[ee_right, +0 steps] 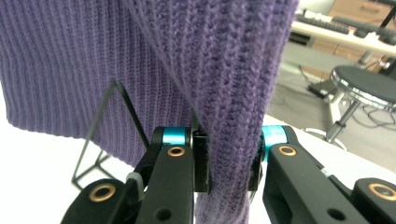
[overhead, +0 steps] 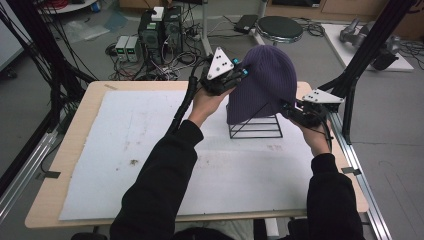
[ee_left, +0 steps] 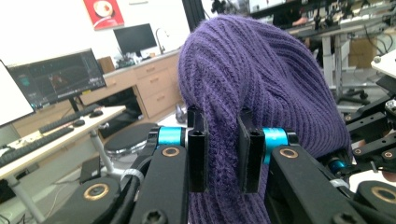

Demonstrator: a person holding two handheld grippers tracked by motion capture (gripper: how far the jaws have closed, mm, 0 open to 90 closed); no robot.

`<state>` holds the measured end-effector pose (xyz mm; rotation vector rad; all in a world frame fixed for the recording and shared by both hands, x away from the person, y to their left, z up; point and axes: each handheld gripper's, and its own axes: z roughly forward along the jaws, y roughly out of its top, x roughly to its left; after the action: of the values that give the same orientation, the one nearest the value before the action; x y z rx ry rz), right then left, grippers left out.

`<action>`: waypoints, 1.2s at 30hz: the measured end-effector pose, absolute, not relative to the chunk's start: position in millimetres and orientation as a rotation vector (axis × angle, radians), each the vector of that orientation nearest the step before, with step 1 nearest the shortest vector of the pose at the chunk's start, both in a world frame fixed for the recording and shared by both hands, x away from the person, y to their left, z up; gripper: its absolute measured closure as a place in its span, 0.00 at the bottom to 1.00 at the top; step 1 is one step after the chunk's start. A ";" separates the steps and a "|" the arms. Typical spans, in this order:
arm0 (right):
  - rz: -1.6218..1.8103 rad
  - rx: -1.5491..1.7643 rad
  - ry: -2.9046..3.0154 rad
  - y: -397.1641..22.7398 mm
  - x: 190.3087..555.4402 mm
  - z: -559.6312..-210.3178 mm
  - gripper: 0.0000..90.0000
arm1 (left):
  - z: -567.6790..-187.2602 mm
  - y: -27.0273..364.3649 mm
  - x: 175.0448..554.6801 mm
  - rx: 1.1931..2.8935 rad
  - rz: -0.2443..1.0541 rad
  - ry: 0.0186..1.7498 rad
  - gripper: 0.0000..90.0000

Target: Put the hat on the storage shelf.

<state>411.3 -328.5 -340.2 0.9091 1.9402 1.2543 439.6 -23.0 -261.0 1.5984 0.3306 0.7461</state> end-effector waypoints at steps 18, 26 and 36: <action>1.140 0.981 1.990 -331.2 414.6 -378.7 0.88 | -300.2 -36.1 441.2 1.676 0.739 0.355 0.86; 1.056 1.051 2.078 -328.9 420.6 -387.9 0.88 | -309.5 -44.6 440.2 1.730 0.757 0.326 0.85; 0.984 1.110 2.170 -338.4 427.9 -400.3 0.87 | -323.0 -53.9 440.1 1.790 0.761 0.297 0.85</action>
<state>427.9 -338.4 -400.3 1.1104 2.1698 0.9840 440.1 -53.9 -323.0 1.7905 0.2969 0.7612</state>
